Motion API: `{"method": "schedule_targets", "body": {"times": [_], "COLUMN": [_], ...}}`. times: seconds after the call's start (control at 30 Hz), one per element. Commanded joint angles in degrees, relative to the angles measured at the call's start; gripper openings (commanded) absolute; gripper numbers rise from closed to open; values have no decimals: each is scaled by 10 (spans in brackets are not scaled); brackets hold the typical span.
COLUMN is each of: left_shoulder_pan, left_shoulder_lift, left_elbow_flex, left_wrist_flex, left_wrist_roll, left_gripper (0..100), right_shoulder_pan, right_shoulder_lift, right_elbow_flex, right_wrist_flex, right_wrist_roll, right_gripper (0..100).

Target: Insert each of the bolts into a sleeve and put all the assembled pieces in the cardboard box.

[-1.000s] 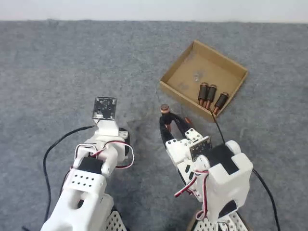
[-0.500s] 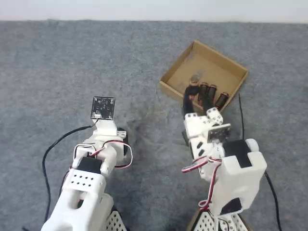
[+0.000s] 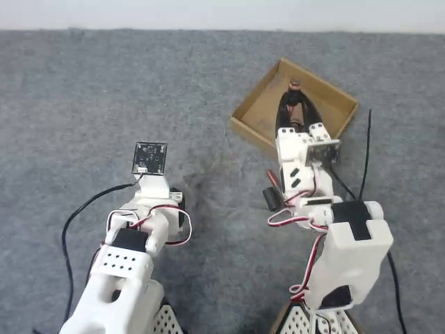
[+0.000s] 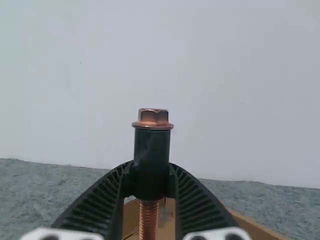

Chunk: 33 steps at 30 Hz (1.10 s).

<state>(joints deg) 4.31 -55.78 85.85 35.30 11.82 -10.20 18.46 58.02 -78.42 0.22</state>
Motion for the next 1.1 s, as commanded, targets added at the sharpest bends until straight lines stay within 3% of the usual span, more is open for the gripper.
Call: {"method": "schedule_targets", "body": {"times": [0.0, 0.43, 0.8, 0.93, 1.07], "left_shoulder_pan": [-2, -3, -3, -3, -3], "left_shoulder_lift": [-6, -6, -6, -6, -6], "left_elbow_flex": [-7, -7, -7, -7, -7], "left_wrist_flex": [-10, -11, -11, -11, -11], "left_wrist_roll": [-6, -6, -6, -6, -6], "left_gripper": [11, 11, 11, 11, 11], "right_shoulder_pan": [7, 8, 26, 27, 25], "right_shoulder_lift": [-25, -112, -257, -256, -247], "right_elbow_flex": [-56, -113, -267, -326, -353], "right_wrist_flex": [52, 309, 815, 941, 1002], "right_wrist_roll": [6, 6, 2, 2, 2], "right_gripper": [13, 13, 13, 13, 13]}}
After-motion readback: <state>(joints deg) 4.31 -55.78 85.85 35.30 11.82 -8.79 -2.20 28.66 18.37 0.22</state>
